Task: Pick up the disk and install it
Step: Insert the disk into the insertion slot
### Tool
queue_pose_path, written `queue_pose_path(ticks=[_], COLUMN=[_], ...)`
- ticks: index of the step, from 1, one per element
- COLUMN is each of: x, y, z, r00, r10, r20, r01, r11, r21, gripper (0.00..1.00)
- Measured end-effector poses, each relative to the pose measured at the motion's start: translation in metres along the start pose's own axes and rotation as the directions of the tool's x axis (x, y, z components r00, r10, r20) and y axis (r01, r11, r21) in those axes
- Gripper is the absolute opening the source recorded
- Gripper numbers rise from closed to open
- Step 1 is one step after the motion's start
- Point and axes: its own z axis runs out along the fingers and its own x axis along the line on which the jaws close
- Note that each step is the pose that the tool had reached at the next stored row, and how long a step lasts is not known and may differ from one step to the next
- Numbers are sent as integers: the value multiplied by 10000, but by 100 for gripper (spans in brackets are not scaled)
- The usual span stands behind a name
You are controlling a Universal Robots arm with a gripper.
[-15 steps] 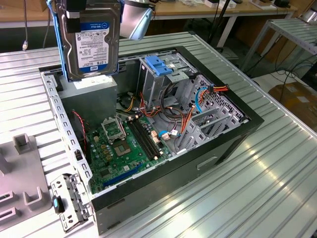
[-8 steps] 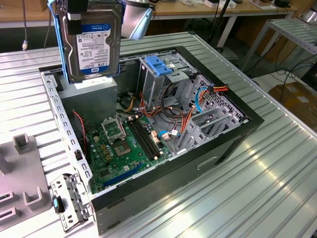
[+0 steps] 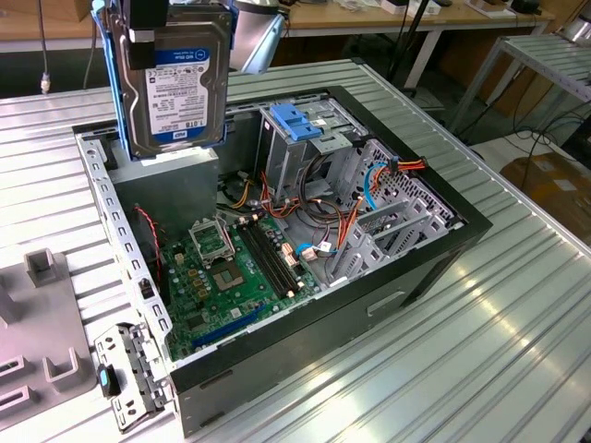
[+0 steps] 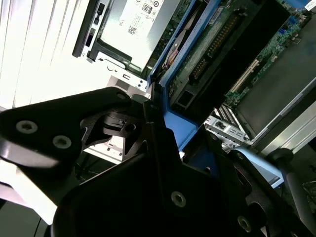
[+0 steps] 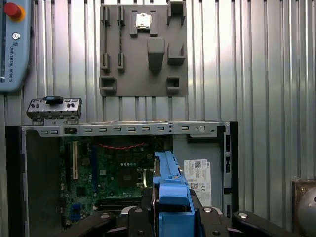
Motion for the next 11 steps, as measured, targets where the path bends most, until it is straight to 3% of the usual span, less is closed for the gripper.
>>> queue_pose_path(ticks=[11], x=[120], y=[-9], z=[1], r00=[10000], r10=[0], r20=[-1], r01=[0], r11=[10000], r21=[-1], gripper=[37])
